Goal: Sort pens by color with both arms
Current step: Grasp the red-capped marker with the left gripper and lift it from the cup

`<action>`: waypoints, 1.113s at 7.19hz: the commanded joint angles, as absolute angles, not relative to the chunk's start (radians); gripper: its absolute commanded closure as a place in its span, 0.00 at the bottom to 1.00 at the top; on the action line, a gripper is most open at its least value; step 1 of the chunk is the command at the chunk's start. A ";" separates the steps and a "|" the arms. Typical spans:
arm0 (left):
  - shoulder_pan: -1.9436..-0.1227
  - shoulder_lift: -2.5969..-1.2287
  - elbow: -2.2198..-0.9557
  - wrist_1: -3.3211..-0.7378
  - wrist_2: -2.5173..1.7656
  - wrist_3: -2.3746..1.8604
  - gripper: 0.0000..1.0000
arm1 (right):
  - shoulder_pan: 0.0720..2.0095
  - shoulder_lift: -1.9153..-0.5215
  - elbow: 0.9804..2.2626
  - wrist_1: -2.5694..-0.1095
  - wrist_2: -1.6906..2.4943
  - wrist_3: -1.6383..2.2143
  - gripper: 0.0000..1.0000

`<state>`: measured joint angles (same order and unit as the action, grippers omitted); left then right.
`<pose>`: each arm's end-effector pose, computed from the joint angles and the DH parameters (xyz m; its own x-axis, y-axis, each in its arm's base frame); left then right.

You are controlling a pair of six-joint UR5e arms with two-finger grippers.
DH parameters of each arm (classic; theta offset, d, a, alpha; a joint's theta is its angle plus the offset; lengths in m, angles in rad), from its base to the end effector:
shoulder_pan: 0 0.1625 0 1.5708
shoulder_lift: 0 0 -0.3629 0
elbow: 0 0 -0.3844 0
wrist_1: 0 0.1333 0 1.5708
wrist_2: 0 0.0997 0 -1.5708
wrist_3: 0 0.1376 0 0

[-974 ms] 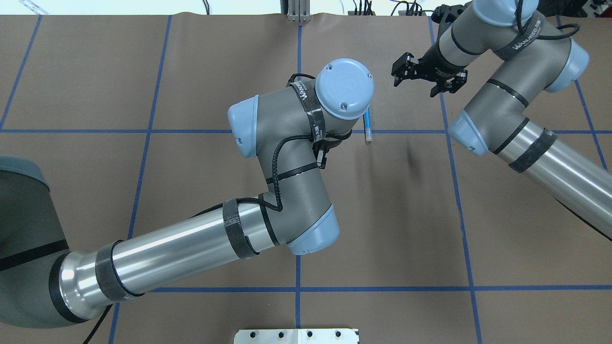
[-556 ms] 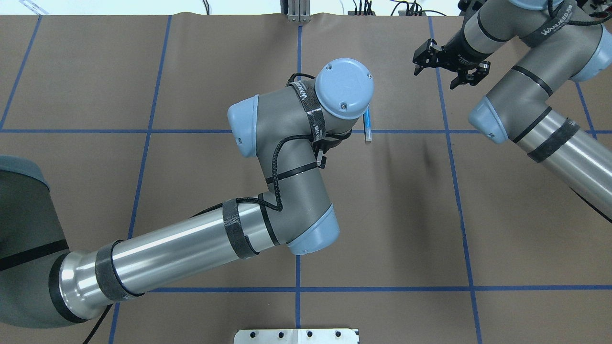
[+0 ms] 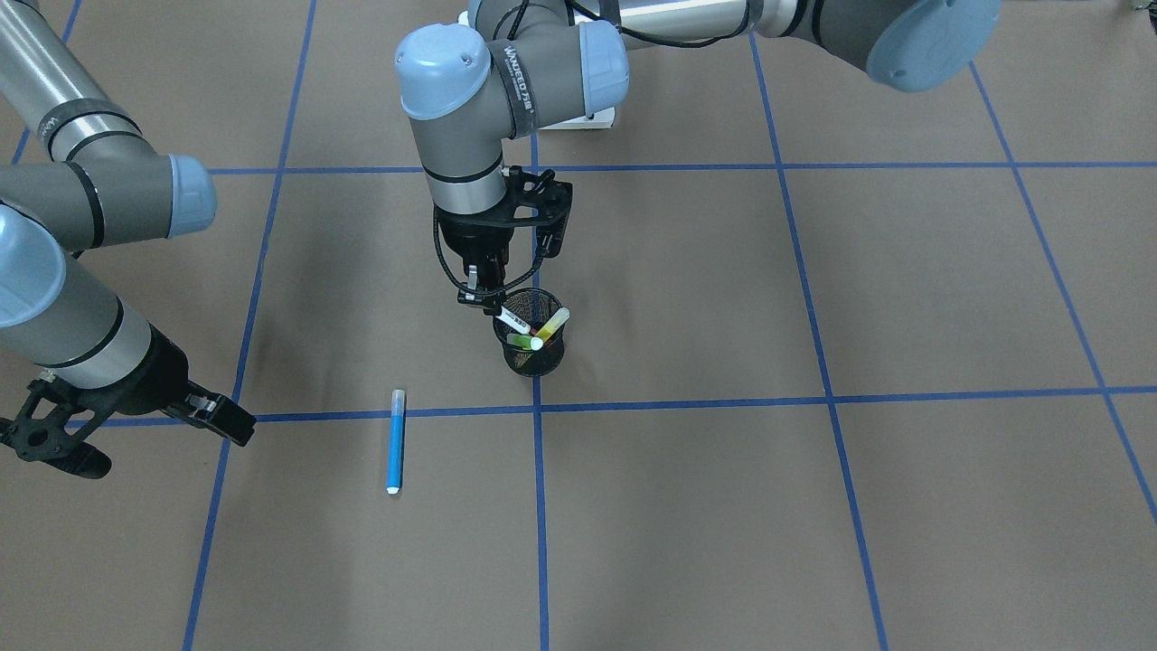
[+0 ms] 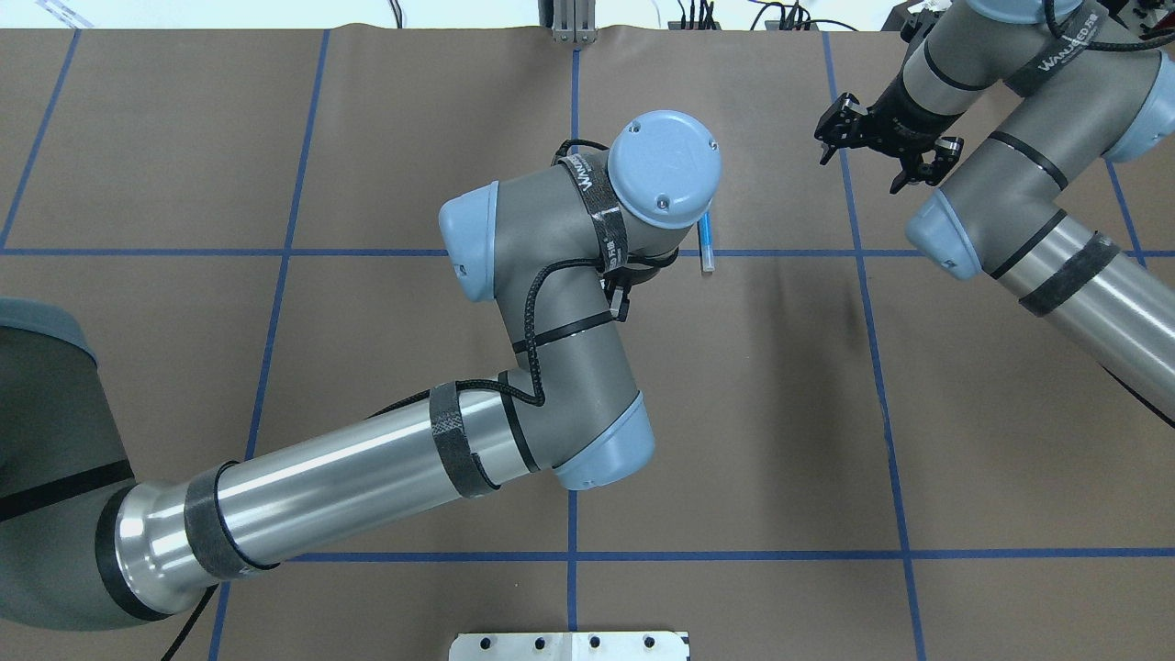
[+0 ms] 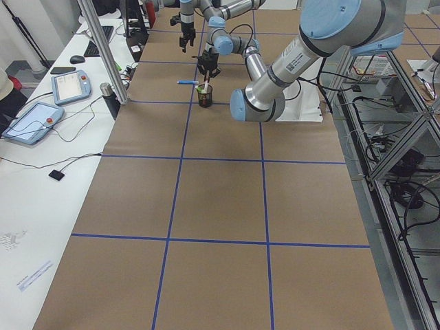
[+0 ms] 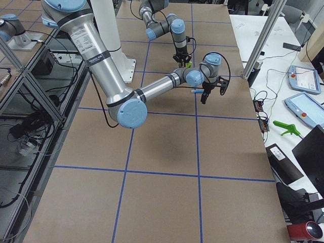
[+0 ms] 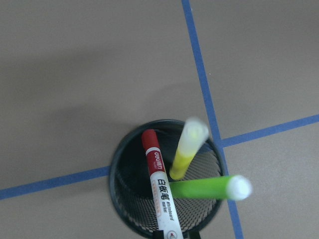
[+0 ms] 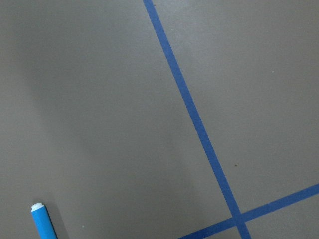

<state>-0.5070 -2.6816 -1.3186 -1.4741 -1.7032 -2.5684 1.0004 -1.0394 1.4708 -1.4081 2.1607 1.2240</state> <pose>0.5933 -0.4613 0.0625 0.0056 -0.9558 -0.2941 0.7492 0.1988 -0.6318 -0.3192 -0.6027 0.3536 0.6014 0.4144 0.6831 -0.3476 0.9055 -0.2433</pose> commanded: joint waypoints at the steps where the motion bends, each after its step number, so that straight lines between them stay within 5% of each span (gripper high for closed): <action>1: -0.508 -2.695 -1.319 -1.473 -1.704 -2.568 0.92 | 0.999 -1.039 1.476 -1.419 2.158 1.224 0.01; 8: -0.523 -2.694 -1.517 -1.327 -1.718 -2.461 1.00 | 0.997 -0.994 1.483 -1.485 2.164 1.226 0.01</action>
